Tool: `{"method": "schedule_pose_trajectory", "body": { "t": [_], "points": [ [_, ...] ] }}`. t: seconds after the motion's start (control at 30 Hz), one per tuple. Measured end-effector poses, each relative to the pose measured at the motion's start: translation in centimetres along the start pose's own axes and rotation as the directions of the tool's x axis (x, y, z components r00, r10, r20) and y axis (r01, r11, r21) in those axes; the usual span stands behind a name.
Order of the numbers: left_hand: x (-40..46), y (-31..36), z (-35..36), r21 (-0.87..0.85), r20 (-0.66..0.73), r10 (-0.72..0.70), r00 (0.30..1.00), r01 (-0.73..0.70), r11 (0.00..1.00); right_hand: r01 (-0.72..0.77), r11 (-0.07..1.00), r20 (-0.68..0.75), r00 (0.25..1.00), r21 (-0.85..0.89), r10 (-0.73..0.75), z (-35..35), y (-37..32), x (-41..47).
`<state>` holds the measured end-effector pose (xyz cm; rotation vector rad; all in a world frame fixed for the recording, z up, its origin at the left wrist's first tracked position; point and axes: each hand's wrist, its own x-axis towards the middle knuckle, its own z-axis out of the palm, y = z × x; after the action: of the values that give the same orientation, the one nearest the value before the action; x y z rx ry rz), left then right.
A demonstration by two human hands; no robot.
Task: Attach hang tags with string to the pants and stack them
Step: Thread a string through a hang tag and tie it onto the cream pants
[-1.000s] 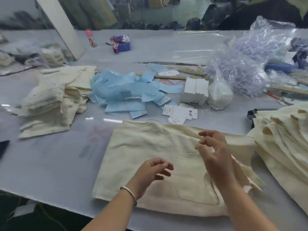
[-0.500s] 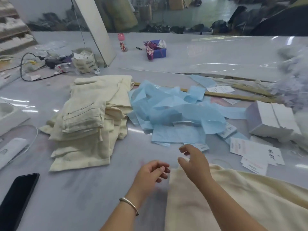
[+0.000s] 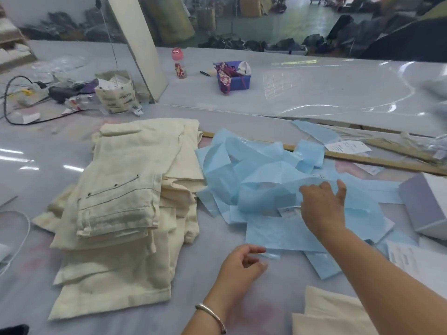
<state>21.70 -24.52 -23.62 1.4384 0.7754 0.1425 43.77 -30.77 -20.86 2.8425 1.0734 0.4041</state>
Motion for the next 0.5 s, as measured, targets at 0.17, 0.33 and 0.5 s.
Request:
{"method": "schedule_pose_trajectory", "body": {
  "t": [0.17,0.33,0.5],
  "points": [
    [1.7,1.2,0.3,-0.005,0.084,0.04,0.996,-0.04,0.999,-0.11,0.992,0.065,0.991,-0.06,0.114,0.4,0.7,0.9],
    [3.0,1.3,0.9,-0.192,0.083,0.031,0.996,-0.014,0.981,0.068,0.998,0.062,0.996,0.009,-0.068,-1.0,-0.4,0.2],
    [4.6,2.6,1.5,-0.641,0.066,-0.082,0.994,0.105,0.76,0.25,0.952,-0.248,0.947,0.179,-0.202,-1.7,-4.1,-5.3]
  ]
}}
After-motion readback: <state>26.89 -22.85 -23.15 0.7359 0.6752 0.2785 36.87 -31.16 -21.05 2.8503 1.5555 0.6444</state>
